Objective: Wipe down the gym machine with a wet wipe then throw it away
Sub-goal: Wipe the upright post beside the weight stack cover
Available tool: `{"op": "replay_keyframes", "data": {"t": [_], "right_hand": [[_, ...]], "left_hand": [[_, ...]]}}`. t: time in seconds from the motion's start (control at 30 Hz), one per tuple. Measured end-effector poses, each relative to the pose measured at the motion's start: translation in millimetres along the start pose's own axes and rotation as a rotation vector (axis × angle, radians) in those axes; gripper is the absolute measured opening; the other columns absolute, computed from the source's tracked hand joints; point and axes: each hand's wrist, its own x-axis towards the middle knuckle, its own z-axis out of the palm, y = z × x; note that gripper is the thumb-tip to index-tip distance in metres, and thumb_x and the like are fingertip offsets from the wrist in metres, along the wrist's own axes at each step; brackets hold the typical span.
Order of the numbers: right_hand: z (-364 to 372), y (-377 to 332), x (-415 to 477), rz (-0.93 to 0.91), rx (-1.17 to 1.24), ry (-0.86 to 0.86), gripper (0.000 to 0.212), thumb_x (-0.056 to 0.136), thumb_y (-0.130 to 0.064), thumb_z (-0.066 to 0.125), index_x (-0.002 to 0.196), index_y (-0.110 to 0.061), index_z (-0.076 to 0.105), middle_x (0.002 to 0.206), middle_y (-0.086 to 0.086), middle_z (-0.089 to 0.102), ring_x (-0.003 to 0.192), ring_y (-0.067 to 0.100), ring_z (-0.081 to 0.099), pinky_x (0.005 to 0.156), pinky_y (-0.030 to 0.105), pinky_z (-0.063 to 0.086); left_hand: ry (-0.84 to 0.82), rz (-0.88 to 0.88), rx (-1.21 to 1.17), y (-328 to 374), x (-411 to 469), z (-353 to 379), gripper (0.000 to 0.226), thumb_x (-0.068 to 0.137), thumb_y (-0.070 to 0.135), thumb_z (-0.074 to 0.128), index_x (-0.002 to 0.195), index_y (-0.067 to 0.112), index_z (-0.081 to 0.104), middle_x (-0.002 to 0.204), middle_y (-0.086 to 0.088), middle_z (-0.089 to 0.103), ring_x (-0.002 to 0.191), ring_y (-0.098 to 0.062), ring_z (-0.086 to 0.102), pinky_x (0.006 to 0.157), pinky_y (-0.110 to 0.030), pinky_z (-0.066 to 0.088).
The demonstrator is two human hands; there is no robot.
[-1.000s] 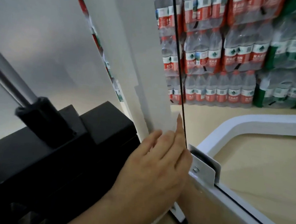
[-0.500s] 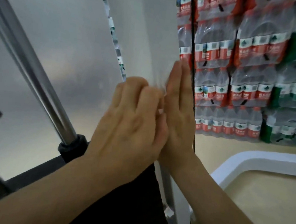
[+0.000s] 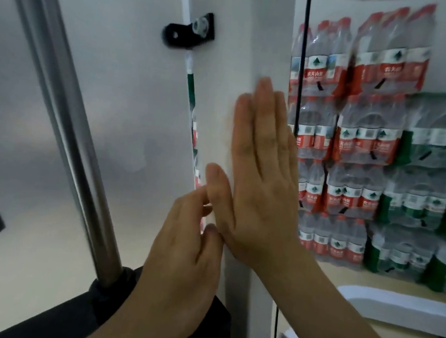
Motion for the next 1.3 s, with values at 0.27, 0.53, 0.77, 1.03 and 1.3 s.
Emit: {"op": "replay_keyframes", "data": {"t": [0.27, 0.53, 0.77, 1.03, 1.3], "right_hand": [[-37.6, 30.1, -11.8, -0.775, -0.553, -0.486, 0.045, 0.096, -0.031, 0.042, 0.123, -0.003, 0.065, 0.138, 0.015, 0.055, 0.144, 0.027, 0.030, 0.118, 0.058, 0.011], [-38.0, 9.9, 47.7, -0.753, -0.734, -0.587, 0.050, 0.097, -0.030, 0.033, 0.129, -0.001, 0.057, 0.131, 0.022, 0.059, 0.132, 0.036, 0.047, 0.119, 0.054, 0.008], [-47.8, 12.3, 85.1, -0.863, -0.714, -0.660, 0.045, 0.098, -0.030, 0.031, 0.122, -0.006, 0.060, 0.126, 0.019, 0.063, 0.128, 0.033, 0.051, 0.120, 0.049, 0.011], [-18.5, 1.8, 80.7, -0.191, -0.122, -0.109, 0.059, 0.099, -0.024, 0.034, 0.150, 0.000, 0.016, 0.159, 0.019, 0.018, 0.150, 0.027, 0.007, 0.121, 0.051, 0.011], [1.2, -12.6, 3.9, 0.449, 0.197, 0.015, 0.068, 0.100, -0.056, 0.021, 0.154, -0.025, -0.005, 0.161, -0.019, -0.012, 0.150, 0.006, -0.004, 0.122, 0.047, 0.013]], "left_hand": [[0.005, -0.023, -0.017, -0.8, -5.8, -1.6, 0.063, 0.082, -0.005, 0.055, 0.109, 0.048, 0.034, 0.118, 0.026, 0.041, 0.110, 0.020, 0.040, 0.083, -0.001, 0.040], [0.050, -0.009, 0.002, 0.4, -8.4, -3.6, 0.076, 0.079, -0.003, 0.058, 0.123, 0.050, 0.025, 0.122, 0.029, 0.037, 0.115, 0.014, 0.038, 0.094, -0.010, 0.041], [0.035, -0.006, -0.013, -4.1, -5.9, -1.2, 0.074, 0.074, -0.004, 0.060, 0.111, 0.051, 0.027, 0.118, 0.031, 0.035, 0.115, 0.018, 0.032, 0.084, 0.003, 0.033], [-0.146, -0.053, -0.117, 6.3, 9.5, -2.8, 0.071, 0.067, 0.055, 0.069, 0.123, 0.036, 0.029, 0.129, 0.026, 0.028, 0.116, 0.012, 0.036, 0.109, -0.021, 0.035], [0.117, 0.245, 0.017, 34.7, 26.7, -18.5, 0.066, 0.089, 0.000, 0.044, 0.147, 0.030, 0.034, 0.149, 0.013, 0.034, 0.138, -0.004, 0.032, 0.110, -0.037, 0.038]]}}
